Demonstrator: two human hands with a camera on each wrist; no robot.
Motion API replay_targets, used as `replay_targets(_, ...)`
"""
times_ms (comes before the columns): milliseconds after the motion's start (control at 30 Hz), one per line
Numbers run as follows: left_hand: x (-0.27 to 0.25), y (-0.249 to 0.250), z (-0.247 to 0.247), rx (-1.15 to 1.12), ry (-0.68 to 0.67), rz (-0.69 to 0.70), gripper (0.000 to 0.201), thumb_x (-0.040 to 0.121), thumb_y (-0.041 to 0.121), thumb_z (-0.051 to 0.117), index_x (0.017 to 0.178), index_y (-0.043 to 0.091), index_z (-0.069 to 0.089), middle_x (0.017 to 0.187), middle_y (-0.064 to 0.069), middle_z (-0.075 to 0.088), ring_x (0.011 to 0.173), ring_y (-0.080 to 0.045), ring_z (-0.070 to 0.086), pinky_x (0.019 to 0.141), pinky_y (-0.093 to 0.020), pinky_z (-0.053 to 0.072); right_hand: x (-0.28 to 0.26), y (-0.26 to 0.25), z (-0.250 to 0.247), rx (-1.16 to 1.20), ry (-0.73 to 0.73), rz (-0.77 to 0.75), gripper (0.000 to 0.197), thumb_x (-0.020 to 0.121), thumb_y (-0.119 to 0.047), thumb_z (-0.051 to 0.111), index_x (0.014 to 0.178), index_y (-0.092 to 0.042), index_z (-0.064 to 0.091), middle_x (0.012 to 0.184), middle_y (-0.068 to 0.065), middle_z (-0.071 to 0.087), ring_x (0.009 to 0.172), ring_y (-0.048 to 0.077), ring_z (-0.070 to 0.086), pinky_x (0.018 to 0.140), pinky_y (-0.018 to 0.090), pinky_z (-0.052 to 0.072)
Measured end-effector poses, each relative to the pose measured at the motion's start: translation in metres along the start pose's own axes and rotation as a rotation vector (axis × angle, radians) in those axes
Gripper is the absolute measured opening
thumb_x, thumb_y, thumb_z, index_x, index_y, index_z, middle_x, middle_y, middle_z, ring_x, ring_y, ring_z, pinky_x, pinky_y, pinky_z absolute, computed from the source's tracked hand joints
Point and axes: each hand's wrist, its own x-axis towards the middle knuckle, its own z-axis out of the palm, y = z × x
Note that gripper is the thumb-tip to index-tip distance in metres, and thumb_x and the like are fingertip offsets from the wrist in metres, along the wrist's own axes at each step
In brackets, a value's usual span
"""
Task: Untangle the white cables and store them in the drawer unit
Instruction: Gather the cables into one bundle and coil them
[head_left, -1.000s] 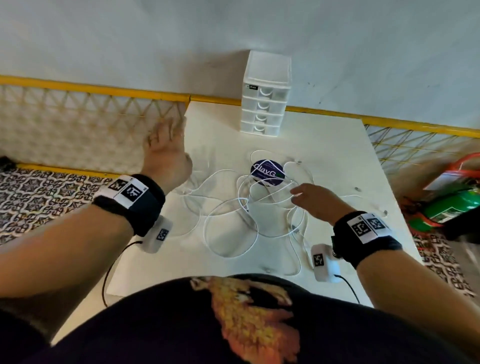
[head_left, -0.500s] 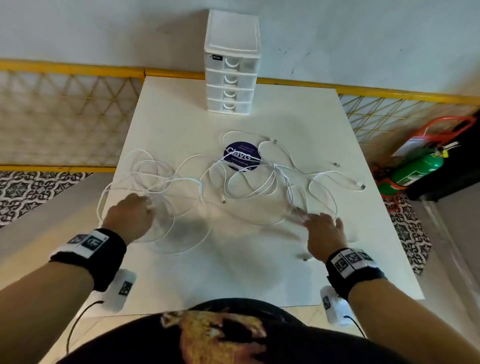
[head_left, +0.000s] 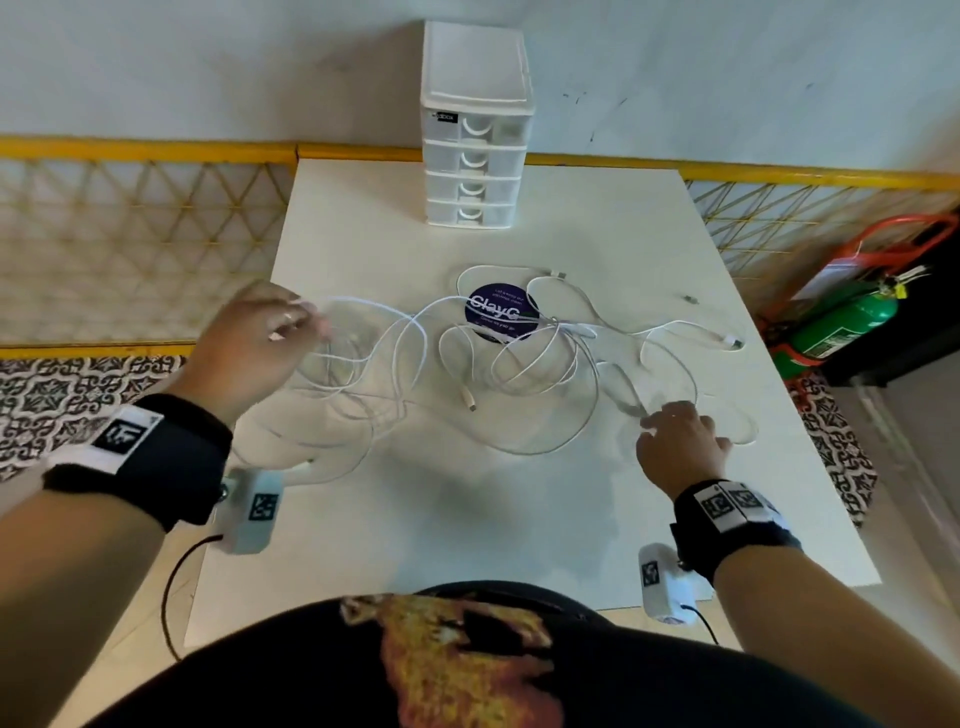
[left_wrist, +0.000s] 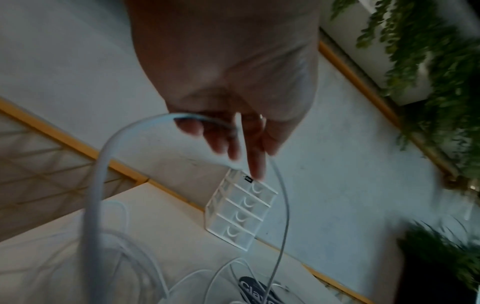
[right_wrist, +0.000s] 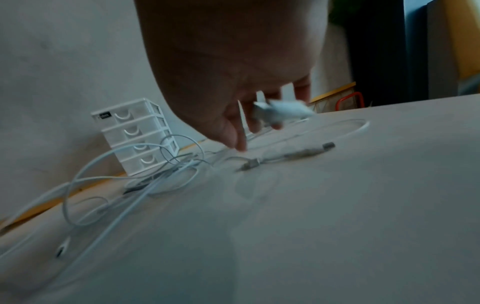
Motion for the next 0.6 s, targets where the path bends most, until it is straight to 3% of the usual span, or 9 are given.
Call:
replay_targets(67,-0.002,0.002,0.010,-0.014,-0.154,-0.021,0.024,0.091,0.031,0.065,0.071,0.023,0.075,0.107,0.009,0.062,0.100,0.002,0.057,0.093,-0.024,0.040,-0.001,-0.012,-0.003,-0.005,-0.031,0.012,0.034,0.080,-0.014,0.051,0.110,-0.024,0.062,0.132,-0.001,0.046,0.119,0.027,0.042,0.099,0.044,0.030)
replay_targets(167,-0.008,0.000,0.025,0.007,-0.157,0.022,0.025,0.093,0.025,0.064,0.069,0.027,0.070,0.119,0.010,0.059,0.112,-0.002,0.054,0.095,-0.021,0.037,-0.008,-0.036,-0.002,0.086,0.059,-0.100,0.030,0.079,-0.012,0.054,0.106,-0.024,0.062,0.128,-0.001,0.050,0.118,0.027,0.043,0.096,0.041,0.030)
replay_targets(267,-0.017,-0.004,0.045,-0.001,-0.123,0.107,0.006,0.090,0.017,0.067,0.092,0.023,0.069,0.121,0.002,0.058,0.119,-0.009,0.052,0.100,-0.019,0.032,-0.021,-0.060,0.008,0.036,-0.032,-0.352,0.044,0.086,-0.026,0.058,0.129,-0.032,0.054,0.149,-0.005,0.037,0.132,0.025,0.036,0.106,0.043,0.029)
replay_targets(300,-0.021,-0.007,0.052,-0.003,-0.149,0.124,0.013,0.089,0.016,0.068,0.101,0.019,0.069,0.121,0.002,0.058,0.122,-0.012,0.051,0.102,-0.018,0.031,-0.027,-0.067,0.015,0.003,-0.116,-0.414,0.049,0.088,-0.030,0.057,0.136,-0.036,0.049,0.154,-0.007,0.030,0.137,0.024,0.031,0.109,0.044,0.026)
replay_targets(400,-0.031,-0.009,0.071,0.009,-0.253,0.149,0.026,0.088,0.018,0.069,0.113,0.021,0.067,0.121,0.013,0.053,0.121,-0.002,0.046,0.100,-0.011,0.027,-0.042,-0.076,0.038,-0.111,-0.329,-0.506,0.058,0.090,-0.036,0.055,0.143,-0.043,0.034,0.160,-0.012,0.014,0.146,0.018,0.013,0.114,0.045,0.021)
replay_targets(467,-0.035,-0.011,0.077,0.004,-0.263,0.198,0.025,0.088,0.018,0.069,0.112,0.021,0.068,0.121,0.013,0.053,0.118,0.002,0.045,0.099,-0.005,0.025,-0.048,-0.073,0.048,-0.092,-0.351,-0.533,0.062,0.090,-0.033,0.056,0.144,-0.046,0.030,0.160,-0.015,0.009,0.147,0.015,0.005,0.114,0.046,0.019)
replay_targets(533,-0.036,-0.006,0.081,-0.022,-0.255,0.227,0.021,0.089,0.025,0.066,0.109,0.020,0.069,0.118,0.011,0.056,0.115,0.000,0.048,0.098,0.000,0.023,-0.049,-0.064,0.051,-0.054,-0.336,-0.545,0.061,0.090,-0.031,0.056,0.143,-0.047,0.031,0.159,-0.018,0.010,0.148,0.011,0.005,0.116,0.043,0.015)
replay_targets(600,-0.035,0.002,0.084,-0.051,-0.243,0.235,0.033,0.084,0.043,0.053,0.104,0.021,0.070,0.111,0.013,0.060,0.110,0.001,0.051,0.098,-0.003,0.028,-0.044,-0.054,0.051,-0.008,-0.268,-0.509,0.053,0.091,-0.029,0.054,0.141,-0.042,0.039,0.156,-0.019,0.022,0.145,0.009,0.017,0.116,0.039,0.018)
